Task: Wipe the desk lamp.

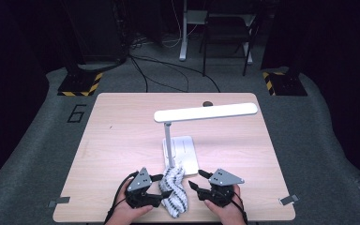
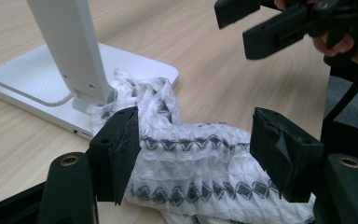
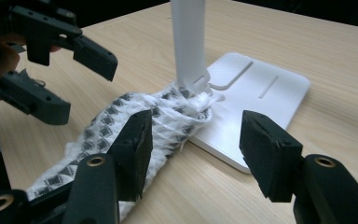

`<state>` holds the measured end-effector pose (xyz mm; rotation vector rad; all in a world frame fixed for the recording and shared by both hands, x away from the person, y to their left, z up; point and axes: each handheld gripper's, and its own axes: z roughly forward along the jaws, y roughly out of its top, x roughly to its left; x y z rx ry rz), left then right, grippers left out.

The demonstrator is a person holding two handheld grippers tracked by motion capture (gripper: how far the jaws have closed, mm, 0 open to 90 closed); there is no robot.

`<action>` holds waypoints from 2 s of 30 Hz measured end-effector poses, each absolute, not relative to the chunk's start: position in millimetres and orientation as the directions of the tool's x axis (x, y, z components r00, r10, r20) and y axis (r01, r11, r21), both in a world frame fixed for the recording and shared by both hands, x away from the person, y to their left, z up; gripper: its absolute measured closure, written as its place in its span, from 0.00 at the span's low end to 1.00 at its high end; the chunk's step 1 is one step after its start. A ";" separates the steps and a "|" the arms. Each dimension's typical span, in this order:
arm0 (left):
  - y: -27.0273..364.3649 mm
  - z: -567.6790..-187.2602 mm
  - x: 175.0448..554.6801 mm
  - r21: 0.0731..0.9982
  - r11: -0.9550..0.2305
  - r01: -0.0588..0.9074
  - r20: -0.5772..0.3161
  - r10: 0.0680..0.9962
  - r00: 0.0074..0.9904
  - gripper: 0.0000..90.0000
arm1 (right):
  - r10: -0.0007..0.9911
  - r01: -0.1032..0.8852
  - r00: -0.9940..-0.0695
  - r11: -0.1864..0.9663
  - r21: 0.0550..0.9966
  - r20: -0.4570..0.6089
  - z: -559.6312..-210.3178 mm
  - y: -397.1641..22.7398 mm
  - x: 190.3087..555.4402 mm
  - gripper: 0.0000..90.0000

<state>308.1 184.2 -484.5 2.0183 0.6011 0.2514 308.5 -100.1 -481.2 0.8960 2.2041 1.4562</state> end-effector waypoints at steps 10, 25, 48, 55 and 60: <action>163.3 -500.0 309.3 0.831 -0.465 0.306 -0.041 0.497 0.867 0.31 | 0.701 0.332 -0.709 0.236 0.913 0.077 -483.1 -112.9 307.6 0.49; 156.4 -521.0 314.7 0.772 -0.552 0.315 -0.007 0.487 0.873 0.30 | 0.706 0.336 -0.704 0.234 0.912 0.079 -486.6 -115.3 309.5 0.49; 154.9 -525.2 315.9 0.757 -0.575 0.312 -0.005 0.472 0.882 0.37 | 0.719 0.359 -0.689 0.225 0.906 0.095 -490.4 -117.0 312.5 0.49; 157.6 -522.4 316.3 0.755 -0.577 0.312 -0.020 0.456 0.890 0.61 | 0.720 0.359 -0.687 0.224 0.906 0.094 -491.3 -117.8 313.4 0.49; 157.2 -520.7 315.1 0.747 -0.587 0.311 -0.020 0.448 0.894 0.75 | 0.719 0.360 -0.688 0.224 0.906 0.095 -491.6 -117.5 313.5 0.49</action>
